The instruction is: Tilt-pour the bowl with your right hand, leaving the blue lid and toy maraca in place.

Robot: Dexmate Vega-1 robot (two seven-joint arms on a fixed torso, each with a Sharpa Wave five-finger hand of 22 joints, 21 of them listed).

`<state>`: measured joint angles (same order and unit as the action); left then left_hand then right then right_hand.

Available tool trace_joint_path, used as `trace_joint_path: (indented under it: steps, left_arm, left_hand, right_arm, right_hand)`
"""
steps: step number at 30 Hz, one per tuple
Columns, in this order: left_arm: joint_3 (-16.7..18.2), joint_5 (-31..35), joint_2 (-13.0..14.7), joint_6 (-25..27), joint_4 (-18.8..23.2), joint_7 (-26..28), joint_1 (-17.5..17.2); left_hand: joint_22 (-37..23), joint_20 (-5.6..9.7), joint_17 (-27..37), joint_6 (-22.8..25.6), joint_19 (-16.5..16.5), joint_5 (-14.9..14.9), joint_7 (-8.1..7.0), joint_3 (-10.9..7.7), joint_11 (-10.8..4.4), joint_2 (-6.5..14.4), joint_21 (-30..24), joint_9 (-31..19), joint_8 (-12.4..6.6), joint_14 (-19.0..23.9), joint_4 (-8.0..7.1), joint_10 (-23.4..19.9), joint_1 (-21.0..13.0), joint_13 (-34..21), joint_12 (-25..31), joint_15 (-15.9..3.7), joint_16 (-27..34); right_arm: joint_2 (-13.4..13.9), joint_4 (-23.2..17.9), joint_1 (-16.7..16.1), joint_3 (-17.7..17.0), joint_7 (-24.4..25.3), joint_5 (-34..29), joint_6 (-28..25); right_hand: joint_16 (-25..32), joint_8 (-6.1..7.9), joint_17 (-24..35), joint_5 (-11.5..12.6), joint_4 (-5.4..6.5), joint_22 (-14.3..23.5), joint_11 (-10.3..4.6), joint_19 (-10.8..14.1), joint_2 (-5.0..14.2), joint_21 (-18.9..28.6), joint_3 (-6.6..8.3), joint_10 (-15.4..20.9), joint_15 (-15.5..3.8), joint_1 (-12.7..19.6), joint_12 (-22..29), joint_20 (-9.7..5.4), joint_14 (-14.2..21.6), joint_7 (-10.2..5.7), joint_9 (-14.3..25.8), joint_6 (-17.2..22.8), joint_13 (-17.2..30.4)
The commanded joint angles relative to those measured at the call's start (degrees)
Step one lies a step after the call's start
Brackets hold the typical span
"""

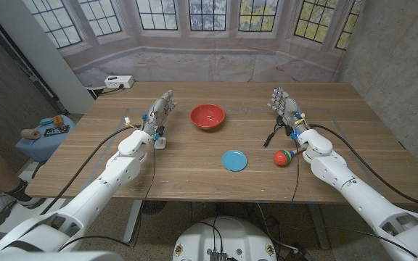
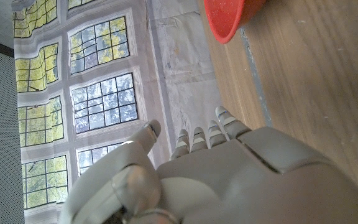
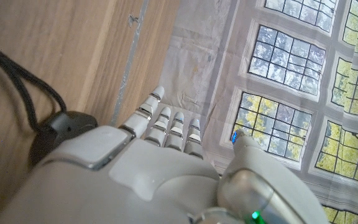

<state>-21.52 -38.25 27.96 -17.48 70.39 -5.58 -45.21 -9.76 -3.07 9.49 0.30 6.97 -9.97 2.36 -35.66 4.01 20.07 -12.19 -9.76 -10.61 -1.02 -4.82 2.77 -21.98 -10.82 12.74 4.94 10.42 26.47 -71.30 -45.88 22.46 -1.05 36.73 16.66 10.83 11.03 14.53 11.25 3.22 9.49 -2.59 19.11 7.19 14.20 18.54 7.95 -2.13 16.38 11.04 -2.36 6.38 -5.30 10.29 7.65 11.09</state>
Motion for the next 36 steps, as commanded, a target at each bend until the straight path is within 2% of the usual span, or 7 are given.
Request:
trace_joint_path:
  steps: [1,21,36]
  left_arm:
    - [-0.87,-0.26,-0.69,-0.41,-5.85,-5.05,4.05]
    - [-0.14,-1.00,0.96,0.85,-2.16,-4.48,2.03]
    - [0.28,-0.43,2.58,0.76,1.62,-2.64,-0.85]
  left_hand:
    - [-0.25,0.17,0.25,0.23,0.55,-0.26,0.54,-0.45,0.39,-10.85,-0.12,-0.29,-0.27,0.02,0.18,-0.16,10.22,-0.06,0.34,0.29,0.37]
    - [-0.24,0.21,0.19,0.68,0.62,-0.11,0.78,-0.82,0.30,-11.13,0.12,-0.31,-0.22,0.11,1.19,-0.19,9.59,-0.05,0.06,0.33,0.07]
    - [-0.24,0.17,0.15,0.79,0.58,-0.11,0.74,-1.13,0.68,-11.25,0.33,-0.32,-0.10,-0.11,2.22,-0.03,8.91,-0.05,-0.21,0.30,-0.17]
  right_arm:
    - [-2.12,1.44,1.88,1.43,1.40,-1.24,-0.89]
    - [-0.64,-3.08,0.43,1.91,3.59,-2.84,-2.52]
    - [1.25,-6.29,1.03,3.10,3.39,-4.12,-6.14]
  right_hand:
    - [0.21,0.23,-0.08,0.28,-0.23,0.12,-0.06,0.51,-0.12,0.22,0.40,0.45,-1.84,0.71,0.21,-1.28,0.40,0.13,0.26,0.61,0.10]
    - [0.10,0.33,-0.89,0.20,-1.24,0.14,-0.09,0.17,-0.20,-0.50,0.89,0.41,-1.84,1.46,0.16,-1.00,0.24,0.40,0.25,1.24,0.06]
    - [0.15,0.30,-1.79,-0.05,-2.68,0.17,0.01,0.13,-0.35,-1.25,1.33,0.58,-1.61,2.43,0.21,-0.80,0.08,1.11,0.28,1.64,0.05]
